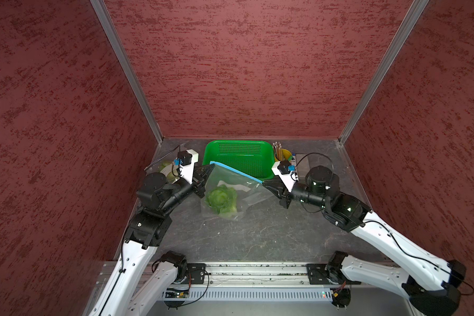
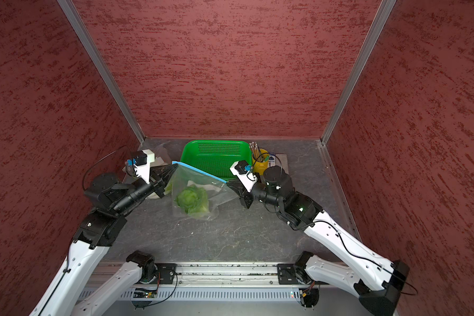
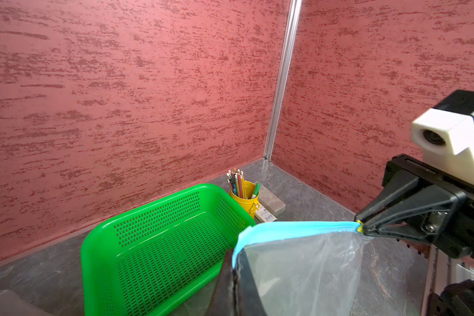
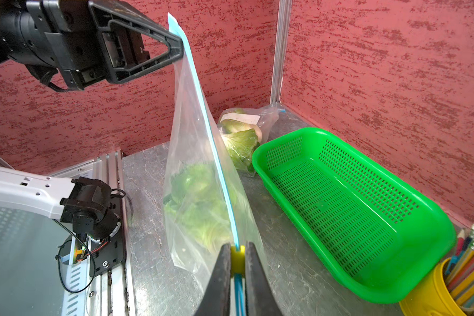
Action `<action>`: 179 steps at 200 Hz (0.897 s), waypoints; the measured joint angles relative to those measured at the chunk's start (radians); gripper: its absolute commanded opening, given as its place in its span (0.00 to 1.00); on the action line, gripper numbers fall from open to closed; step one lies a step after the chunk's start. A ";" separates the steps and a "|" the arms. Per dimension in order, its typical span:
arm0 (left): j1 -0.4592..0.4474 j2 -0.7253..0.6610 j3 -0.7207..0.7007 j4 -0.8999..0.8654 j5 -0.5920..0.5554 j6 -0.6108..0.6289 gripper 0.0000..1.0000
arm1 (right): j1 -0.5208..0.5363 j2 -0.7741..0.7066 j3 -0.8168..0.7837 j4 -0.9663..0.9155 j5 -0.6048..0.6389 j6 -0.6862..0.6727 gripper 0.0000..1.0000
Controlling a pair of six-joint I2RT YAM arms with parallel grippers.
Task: Put the chinese cabbages into a zipper bag and zip it
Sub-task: Zip the zipper on the zipper food storage bag.
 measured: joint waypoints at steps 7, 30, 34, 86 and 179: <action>0.003 0.000 0.004 -0.002 -0.007 -0.005 0.00 | 0.000 -0.005 -0.006 0.000 0.002 0.004 0.10; 0.011 -0.002 0.018 -0.014 -0.028 -0.021 0.00 | -0.002 -0.019 -0.029 0.006 0.007 0.015 0.10; 0.013 -0.002 0.020 -0.017 -0.033 -0.023 0.00 | -0.002 -0.021 -0.033 0.007 0.008 0.018 0.10; 0.044 0.003 0.023 -0.045 -0.064 -0.048 0.00 | -0.003 -0.033 -0.087 0.033 0.010 0.048 0.10; 0.142 0.055 0.024 -0.056 -0.046 -0.145 0.00 | -0.007 -0.027 -0.102 0.049 0.042 0.061 0.34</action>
